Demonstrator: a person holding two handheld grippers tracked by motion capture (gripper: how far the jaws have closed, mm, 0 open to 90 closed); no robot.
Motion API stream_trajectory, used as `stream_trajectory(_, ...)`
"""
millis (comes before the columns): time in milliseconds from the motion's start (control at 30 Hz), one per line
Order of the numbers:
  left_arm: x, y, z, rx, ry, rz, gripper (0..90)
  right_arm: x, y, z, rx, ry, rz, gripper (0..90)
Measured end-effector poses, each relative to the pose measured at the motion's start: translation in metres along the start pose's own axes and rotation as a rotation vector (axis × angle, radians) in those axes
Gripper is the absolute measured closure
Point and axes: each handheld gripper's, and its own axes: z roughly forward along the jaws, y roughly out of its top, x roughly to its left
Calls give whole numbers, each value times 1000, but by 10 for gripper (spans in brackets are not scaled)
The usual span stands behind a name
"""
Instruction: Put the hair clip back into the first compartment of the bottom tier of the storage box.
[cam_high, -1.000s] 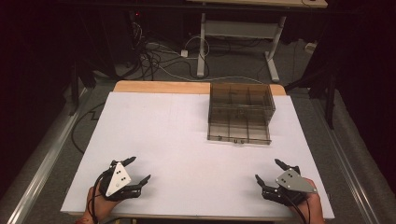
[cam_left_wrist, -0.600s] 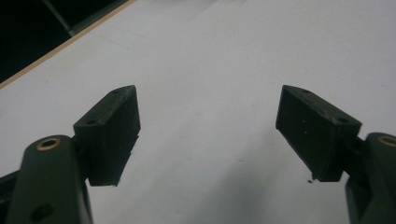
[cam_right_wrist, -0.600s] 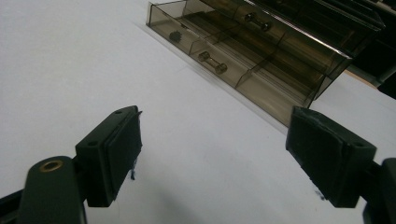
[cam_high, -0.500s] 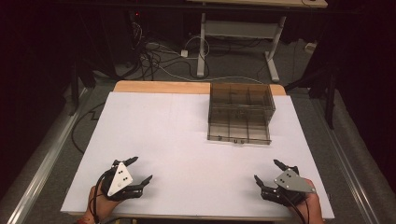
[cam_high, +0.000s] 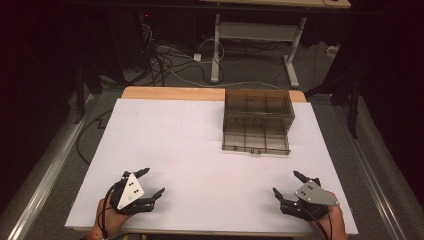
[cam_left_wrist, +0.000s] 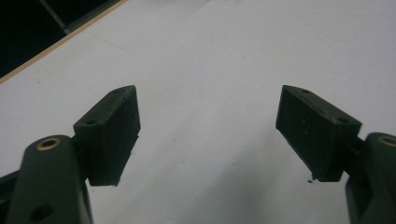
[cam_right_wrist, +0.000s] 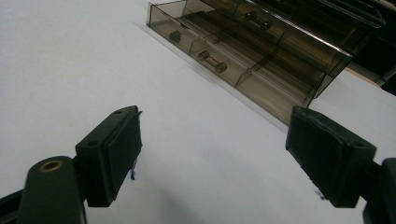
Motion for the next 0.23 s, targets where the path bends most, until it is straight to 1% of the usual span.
stream_trajectory(233, 0, 1, 0, -3, -1, 4, 209, 0, 0, 0, -1, -3, 5, 188)
